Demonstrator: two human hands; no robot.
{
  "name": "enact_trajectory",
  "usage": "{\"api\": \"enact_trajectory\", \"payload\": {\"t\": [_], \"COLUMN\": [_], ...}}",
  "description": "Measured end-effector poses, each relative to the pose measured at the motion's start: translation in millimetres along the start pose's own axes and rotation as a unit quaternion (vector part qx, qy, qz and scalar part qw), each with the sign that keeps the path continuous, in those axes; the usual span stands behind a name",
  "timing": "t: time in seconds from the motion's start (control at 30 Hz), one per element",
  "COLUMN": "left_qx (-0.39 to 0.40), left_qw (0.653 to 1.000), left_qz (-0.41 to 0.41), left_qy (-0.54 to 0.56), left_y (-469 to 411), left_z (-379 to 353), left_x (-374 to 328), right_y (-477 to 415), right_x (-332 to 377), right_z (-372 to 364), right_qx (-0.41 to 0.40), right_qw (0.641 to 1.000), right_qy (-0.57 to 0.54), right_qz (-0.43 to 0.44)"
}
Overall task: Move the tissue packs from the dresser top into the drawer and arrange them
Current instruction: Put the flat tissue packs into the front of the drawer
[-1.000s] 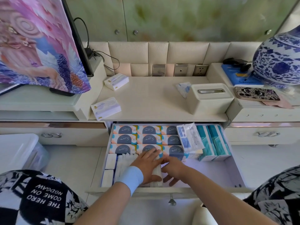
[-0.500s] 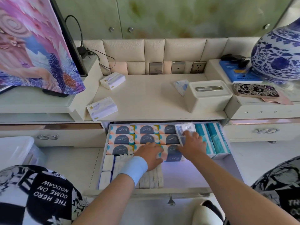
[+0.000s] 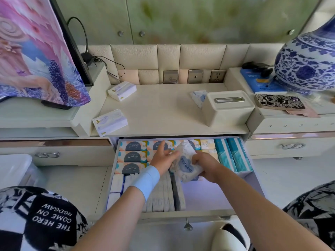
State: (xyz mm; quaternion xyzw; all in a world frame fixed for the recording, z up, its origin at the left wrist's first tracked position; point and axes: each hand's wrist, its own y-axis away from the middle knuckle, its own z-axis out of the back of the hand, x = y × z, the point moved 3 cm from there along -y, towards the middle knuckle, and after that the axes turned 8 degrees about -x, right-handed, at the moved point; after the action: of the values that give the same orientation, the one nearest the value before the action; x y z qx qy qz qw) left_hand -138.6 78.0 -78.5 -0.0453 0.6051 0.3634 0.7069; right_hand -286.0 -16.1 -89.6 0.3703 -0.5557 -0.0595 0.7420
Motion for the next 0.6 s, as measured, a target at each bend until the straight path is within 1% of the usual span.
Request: {"api": "enact_trajectory", "payload": {"t": [0.03,0.1,0.2,0.3,0.33,0.4,0.47,0.5,0.53,0.6], "left_qx": [0.003,0.016,0.061,0.09,0.084,0.043,-0.014,-0.04,-0.059,-0.071], "left_qw": [1.0,1.0,0.996,0.99,0.99,0.993,0.997,0.998,0.997,0.995], "left_qz": [0.009,0.01,-0.009,-0.043,-0.057,-0.077,-0.062,-0.053,-0.044,-0.028], "left_qy": [0.011,-0.002,-0.07,-0.103,-0.101,-0.085,-0.034,-0.007,0.019,0.063], "left_y": [-1,-3,-3,0,1,3,1,3,3,1], "left_z": [2,8,12,9,7,8,9,10,11,10], "left_x": [-1,-3,-8,-17,-20,-28,-32,-34,-35,-35], "right_y": [1,3,4,2,3,2,1,2,5,12], "right_x": [-2,-4,-2,2,4,6,7,10,13,17], "right_z": [1,3,6,8,10,14,20,23,25,24], "right_qx": [0.007,0.028,0.055,0.032,0.012,-0.053,-0.14,-0.17,-0.179,-0.154], "right_qw": [1.0,0.999,0.998,0.999,0.999,0.997,0.988,0.983,0.981,0.985], "right_qy": [-0.025,-0.043,-0.009,-0.003,0.008,0.037,0.061,0.069,0.068,0.045], "right_qz": [-0.01,-0.016,0.003,0.023,0.036,0.051,0.031,0.011,-0.015,-0.067]}}
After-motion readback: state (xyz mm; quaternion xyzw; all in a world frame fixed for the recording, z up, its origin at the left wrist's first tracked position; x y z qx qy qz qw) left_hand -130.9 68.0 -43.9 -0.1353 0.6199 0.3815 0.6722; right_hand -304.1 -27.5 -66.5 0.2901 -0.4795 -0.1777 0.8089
